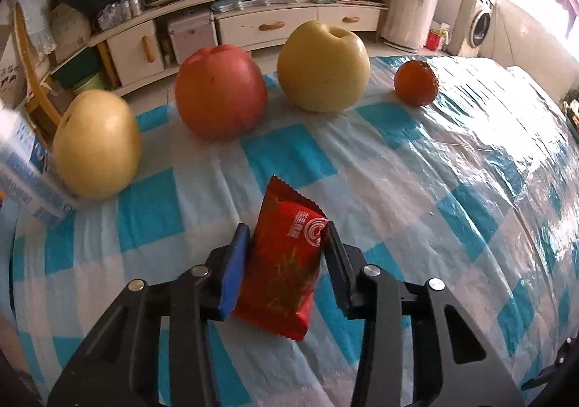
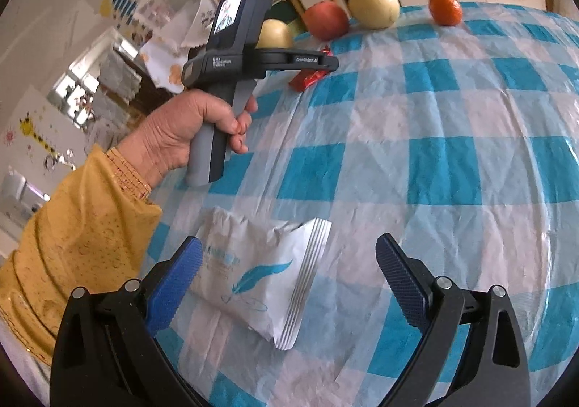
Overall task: Collect trash
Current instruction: 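Grasp the red snack packet with the left gripper while the right gripper reaches the white wipes pack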
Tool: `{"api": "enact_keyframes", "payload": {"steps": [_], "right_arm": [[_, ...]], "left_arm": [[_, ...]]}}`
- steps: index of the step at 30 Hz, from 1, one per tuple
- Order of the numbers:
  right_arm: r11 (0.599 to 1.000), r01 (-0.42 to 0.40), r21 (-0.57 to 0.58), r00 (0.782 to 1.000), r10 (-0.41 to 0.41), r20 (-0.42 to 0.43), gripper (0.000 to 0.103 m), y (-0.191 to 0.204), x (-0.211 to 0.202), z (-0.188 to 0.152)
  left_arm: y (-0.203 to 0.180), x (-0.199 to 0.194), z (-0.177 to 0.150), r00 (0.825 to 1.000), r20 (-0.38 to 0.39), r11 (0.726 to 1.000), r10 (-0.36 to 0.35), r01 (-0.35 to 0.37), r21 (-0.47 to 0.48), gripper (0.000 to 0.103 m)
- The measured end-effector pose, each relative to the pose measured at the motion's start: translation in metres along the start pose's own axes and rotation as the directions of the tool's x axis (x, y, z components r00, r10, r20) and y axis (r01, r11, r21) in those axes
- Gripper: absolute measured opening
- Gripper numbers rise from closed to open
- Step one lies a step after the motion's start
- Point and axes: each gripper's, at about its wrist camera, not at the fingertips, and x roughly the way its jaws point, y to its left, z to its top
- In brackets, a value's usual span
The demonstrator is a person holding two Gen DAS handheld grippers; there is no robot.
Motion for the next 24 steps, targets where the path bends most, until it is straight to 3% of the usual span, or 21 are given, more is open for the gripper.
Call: {"api": "enact_keyframes", "payload": {"steps": [6,12,24], "right_arm": [[0.998,0.002,-0.067,0.998,-0.006,-0.069,0.095,0.009,0.015,-0.008],[0.99,-0.004,-0.143,0.992,-0.014,-0.123,0.096,0.02,0.026,-0.016],[0.96,-0.094,-0.263,0.977,0.039,-0.207,0.096,0.048,0.026,-0.038]], "left_arm": [[0.001,-0.017,-0.019,1.0,0.03,0.999,-0.005,0.006,-0.046,0.035],[0.004,-0.041,-0.045,0.999,0.044,0.999,-0.005,0.008,-0.054,0.035],[0.041,-0.105,-0.115,0.997,0.069,0.991,0.024,-0.014,-0.136,0.035]]}}
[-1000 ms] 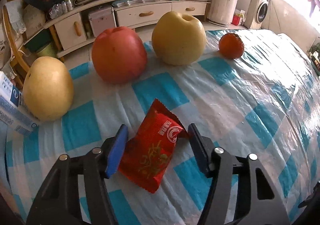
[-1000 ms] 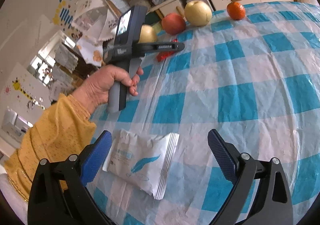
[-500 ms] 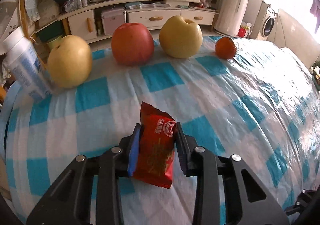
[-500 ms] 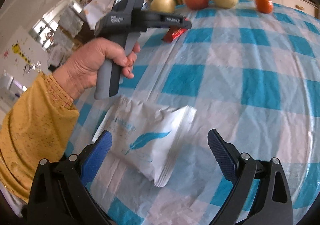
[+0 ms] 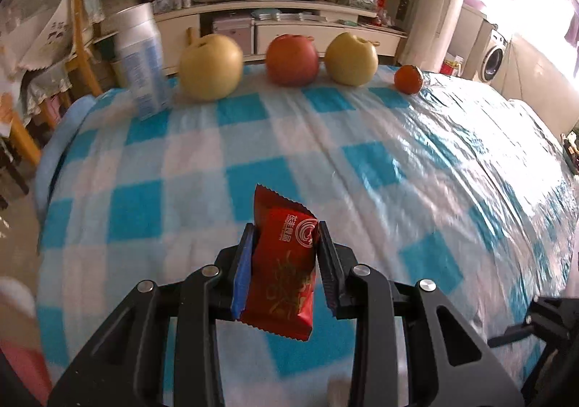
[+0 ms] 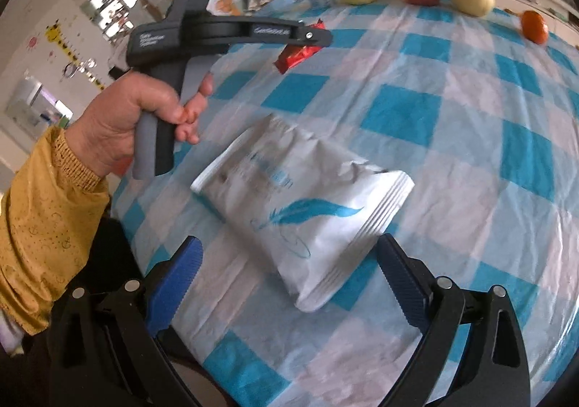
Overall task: Collect trash
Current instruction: 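Grasp the red snack packet with the left gripper while the right gripper reaches the white wipes pack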
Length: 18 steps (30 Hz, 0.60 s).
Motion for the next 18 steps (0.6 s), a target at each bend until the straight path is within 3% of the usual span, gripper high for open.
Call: {"api": "enact_keyframes", "payload": {"steps": [8,12,15,18], "right_arm": [[0.979,-0.156,-0.128,0.984,0.143,-0.103,0.096,0.036,0.005,-0.013],[0.976,-0.162,-0.149,0.985,0.152,-0.077,0.096,0.039,-0.006,-0.011],[0.987,-0.083,-0.139,0.997,0.083,-0.001,0.096,0.031,-0.018,-0.005],[0.989,0.074,-0.129,0.996,-0.068,0.051,0.096,0.023,-0.016,0.002]], "left_arm": [[0.023,-0.047,-0.038,0.999,0.02,0.998,0.025,-0.023,-0.054,0.035],[0.03,-0.066,-0.056,0.999,0.036,0.995,0.032,-0.028,-0.098,0.035],[0.035,-0.077,-0.07,0.998,0.045,0.99,0.033,-0.026,-0.138,0.035],[0.037,-0.085,-0.081,0.998,0.055,0.985,0.029,-0.019,-0.174,0.035]]}}
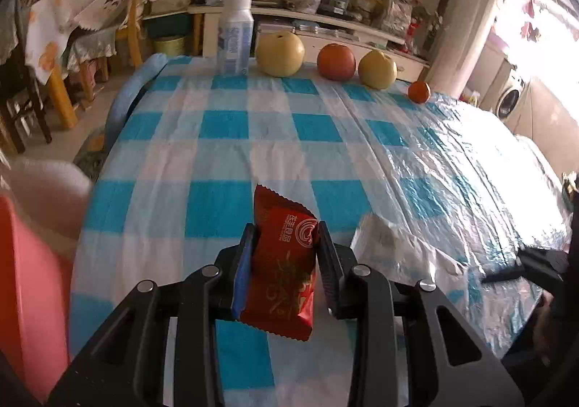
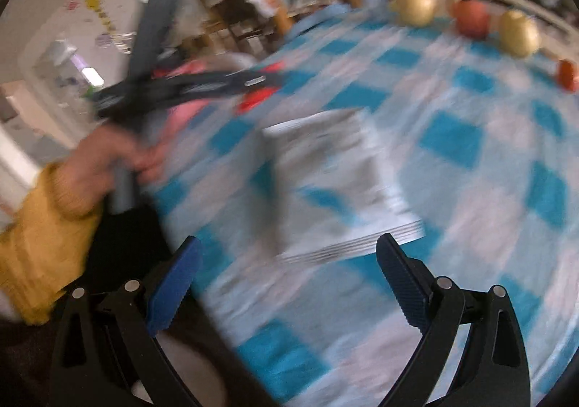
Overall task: Collect trash
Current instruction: 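Grasp the red snack packet with the left gripper while the right gripper reaches the white wipes pack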
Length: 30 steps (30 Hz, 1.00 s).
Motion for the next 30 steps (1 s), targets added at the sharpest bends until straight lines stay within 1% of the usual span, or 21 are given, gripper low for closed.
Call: {"api": "enact_keyframes", "payload": {"steps": [1,4,7,10,13,14,17,19,21,22,23,30], "right_arm": [[0.999,0.044,-0.004,0.999,-0.044,0.004,0.096,-0.001,0.003,0.002],[0.992,0.119,-0.043,0.993,-0.118,0.022,0.096,0.005,0.012,0.006],[0.984,0.159,-0.077,0.987,-0.159,0.012,0.096,0.011,0.031,0.007],[0.967,0.223,-0.12,0.975,-0.224,0.008,0.096,0.017,0.046,0.006],[0.956,0.259,-0.141,0.966,-0.26,0.012,0.096,0.02,0.056,0.006],[0.953,0.267,-0.145,0.963,-0.268,0.013,0.096,0.021,0.059,0.006],[0.96,0.252,-0.12,0.968,-0.251,0.024,0.096,0.016,0.064,0.009],[0.96,0.255,-0.112,0.967,-0.253,0.037,0.096,0.016,0.063,0.009],[0.96,0.259,-0.102,0.966,-0.256,0.046,0.093,0.017,0.062,0.009],[0.96,0.261,-0.097,0.965,-0.257,0.052,0.088,0.017,0.061,0.009],[0.961,0.26,-0.091,0.965,-0.256,0.054,0.087,0.016,0.061,0.009],[0.954,0.294,-0.063,0.955,-0.29,0.068,0.085,0.021,0.06,0.009]], "left_arm": [[0.0,-0.003,-0.004,1.0,0.004,1.0,0.0,0.0,-0.01,0.035],[-0.001,-0.011,-0.01,1.0,0.018,0.999,-0.011,0.011,-0.033,0.035],[-0.001,-0.02,-0.016,0.999,0.04,0.998,-0.019,0.022,-0.058,0.035],[0.0,-0.025,-0.021,0.998,0.053,0.996,-0.034,0.038,-0.077,0.035],[0.0,-0.028,-0.025,0.997,0.06,0.996,-0.043,0.048,-0.075,0.035],[0.0,-0.029,-0.026,0.997,0.063,0.996,-0.045,0.049,-0.072,0.035],[0.002,-0.033,-0.028,0.996,0.074,0.996,-0.047,0.052,-0.066,0.035],[0.003,-0.036,-0.029,0.996,0.082,0.997,-0.036,0.041,-0.058,0.035],[0.004,-0.039,-0.031,0.996,0.09,0.998,-0.024,0.028,-0.051,0.035],[0.005,-0.04,-0.031,0.995,0.094,0.998,-0.024,0.029,-0.052,0.035],[0.007,-0.042,-0.032,0.995,0.099,0.998,-0.022,0.027,-0.052,0.035],[0.015,-0.05,-0.036,0.993,0.12,0.999,0.002,0.003,-0.041,0.035]]}}
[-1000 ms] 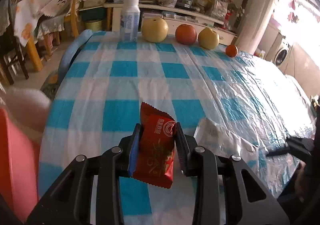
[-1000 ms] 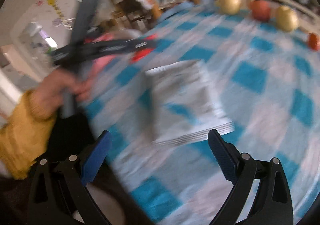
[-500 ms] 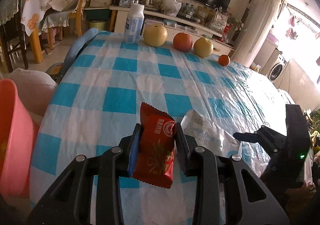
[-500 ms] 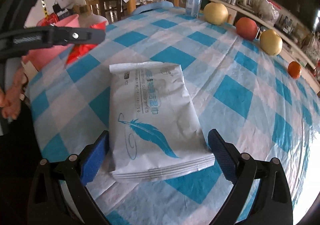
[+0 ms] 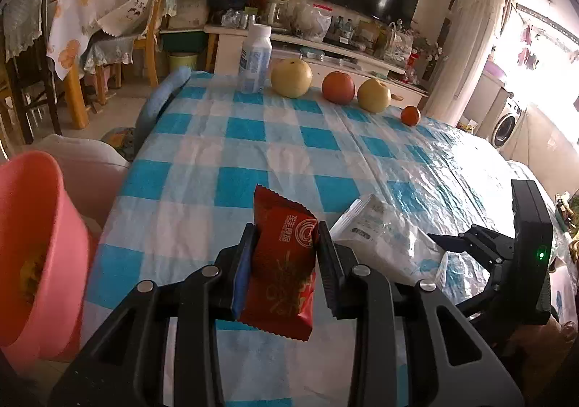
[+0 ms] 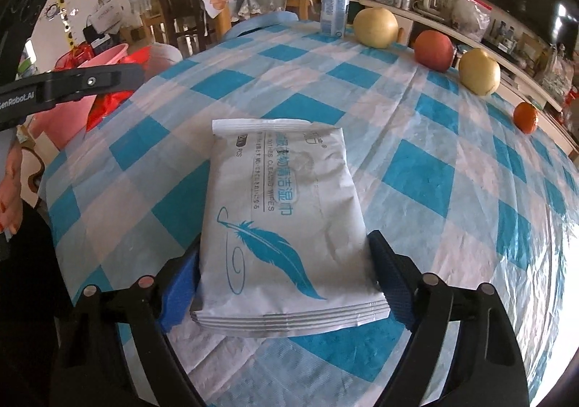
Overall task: Collect trash
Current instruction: 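Grasp the red snack packet with the left gripper while the right gripper reaches the white wipes pack, then close the right gripper on the white feather-print wipes pack while the left gripper holds the red packet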
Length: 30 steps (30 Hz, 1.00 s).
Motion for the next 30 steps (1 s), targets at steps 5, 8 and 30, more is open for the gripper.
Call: {"api": "enact_keyframes", "payload": {"steps": [5,8,30], "right_arm": [[0.999,0.037,0.027,0.999,-0.037,0.02,0.081,0.002,-0.002,0.0],[0.997,0.069,0.044,0.997,-0.071,0.031,0.079,0.005,-0.003,0.001],[0.985,0.002,0.173,0.998,-0.012,0.057,0.078,0.023,-0.014,0.018]], "left_arm": [[0.005,-0.008,0.001,1.0,0.023,1.0,0.016,-0.016,0.009,0.035],[0.008,-0.013,0.0,0.999,0.038,0.999,0.03,-0.03,0.012,0.035],[0.046,-0.051,0.006,0.981,0.163,0.994,0.106,-0.107,-0.004,0.035]]}}
